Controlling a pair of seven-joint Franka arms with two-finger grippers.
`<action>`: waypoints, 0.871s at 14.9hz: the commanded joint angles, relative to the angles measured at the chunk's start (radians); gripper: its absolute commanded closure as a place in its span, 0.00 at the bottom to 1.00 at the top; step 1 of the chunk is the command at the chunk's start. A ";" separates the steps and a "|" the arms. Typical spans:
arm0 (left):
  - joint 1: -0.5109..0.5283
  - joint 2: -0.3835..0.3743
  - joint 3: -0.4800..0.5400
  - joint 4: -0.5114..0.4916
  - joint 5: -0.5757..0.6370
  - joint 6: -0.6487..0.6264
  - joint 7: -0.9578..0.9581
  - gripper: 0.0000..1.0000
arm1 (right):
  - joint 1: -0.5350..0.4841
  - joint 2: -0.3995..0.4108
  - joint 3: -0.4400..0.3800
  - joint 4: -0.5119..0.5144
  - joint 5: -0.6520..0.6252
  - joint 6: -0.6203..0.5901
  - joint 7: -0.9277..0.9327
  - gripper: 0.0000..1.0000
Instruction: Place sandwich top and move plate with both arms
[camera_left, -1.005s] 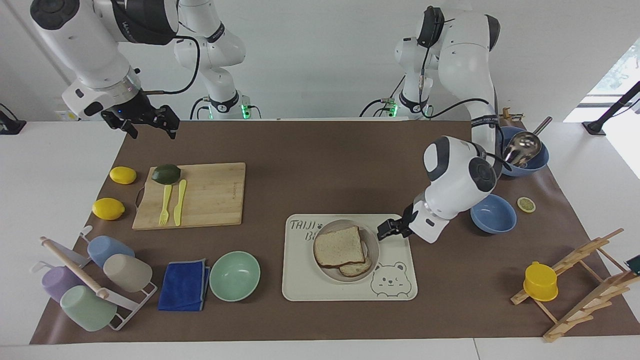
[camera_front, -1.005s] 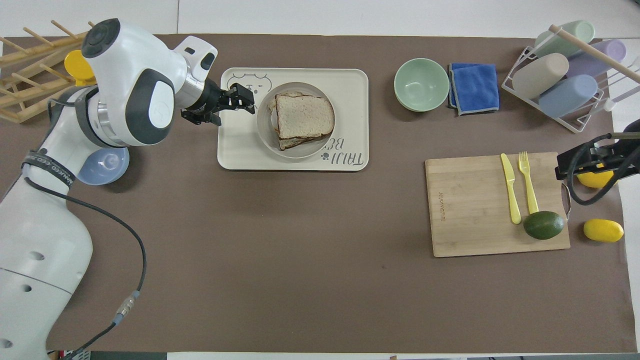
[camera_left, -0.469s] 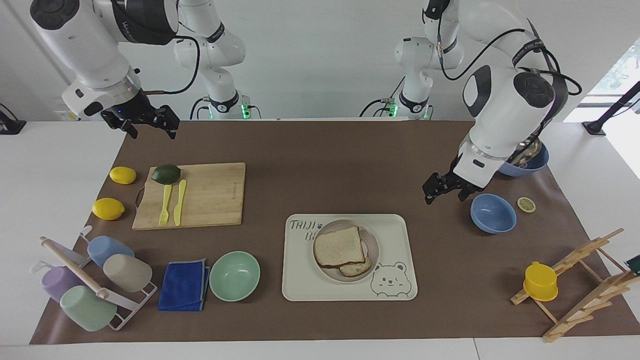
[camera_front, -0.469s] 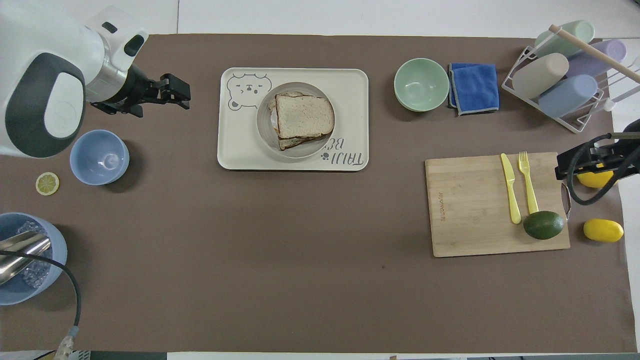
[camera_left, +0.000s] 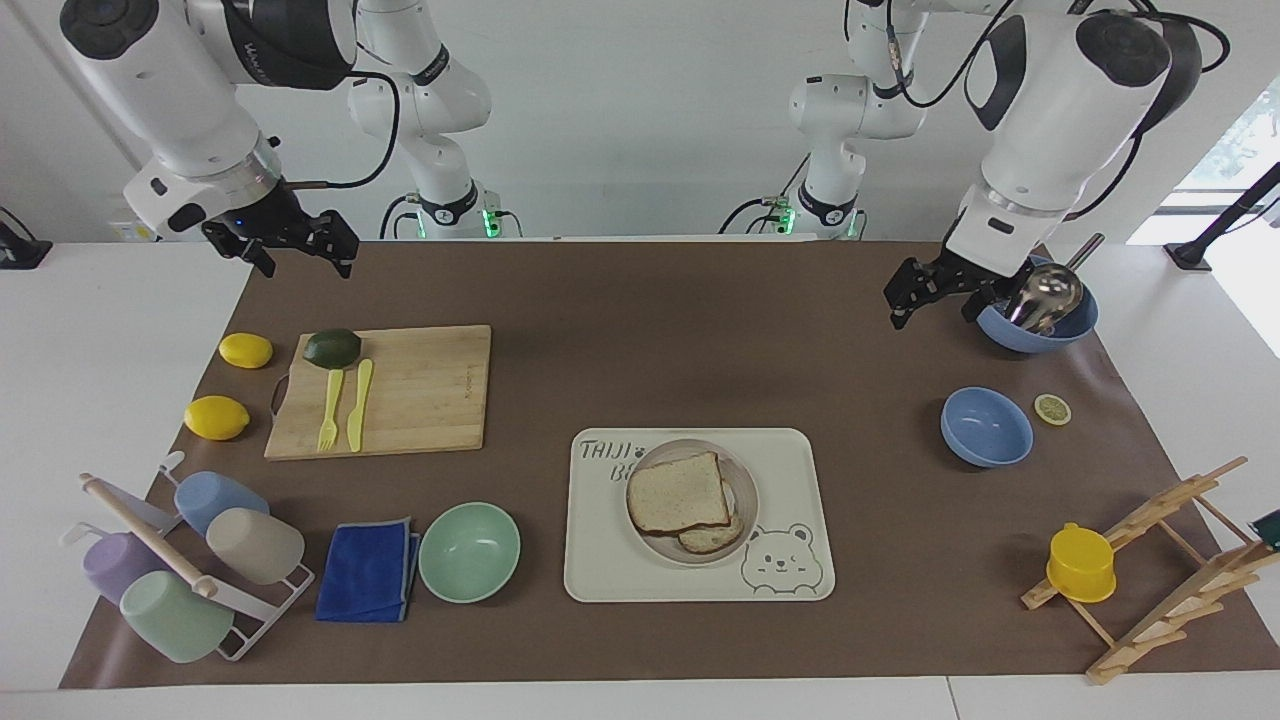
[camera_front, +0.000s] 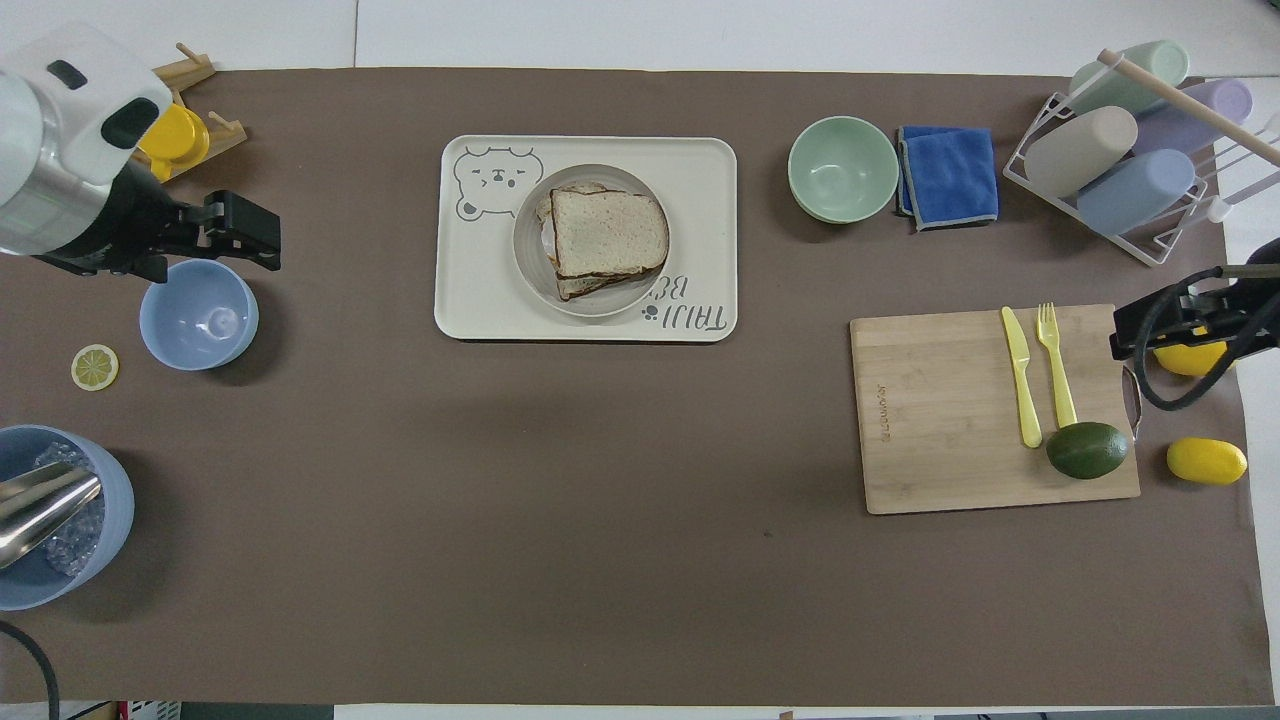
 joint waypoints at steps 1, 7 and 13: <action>0.042 -0.132 -0.014 -0.157 0.018 -0.008 0.047 0.00 | -0.009 -0.009 0.003 0.001 0.005 -0.006 -0.012 0.00; 0.077 -0.209 -0.030 -0.305 0.016 0.030 0.061 0.00 | -0.009 -0.009 0.003 0.001 0.005 -0.006 -0.010 0.00; 0.142 -0.140 -0.115 -0.219 0.015 0.012 0.065 0.00 | -0.009 -0.009 0.003 0.001 0.005 -0.004 -0.010 0.00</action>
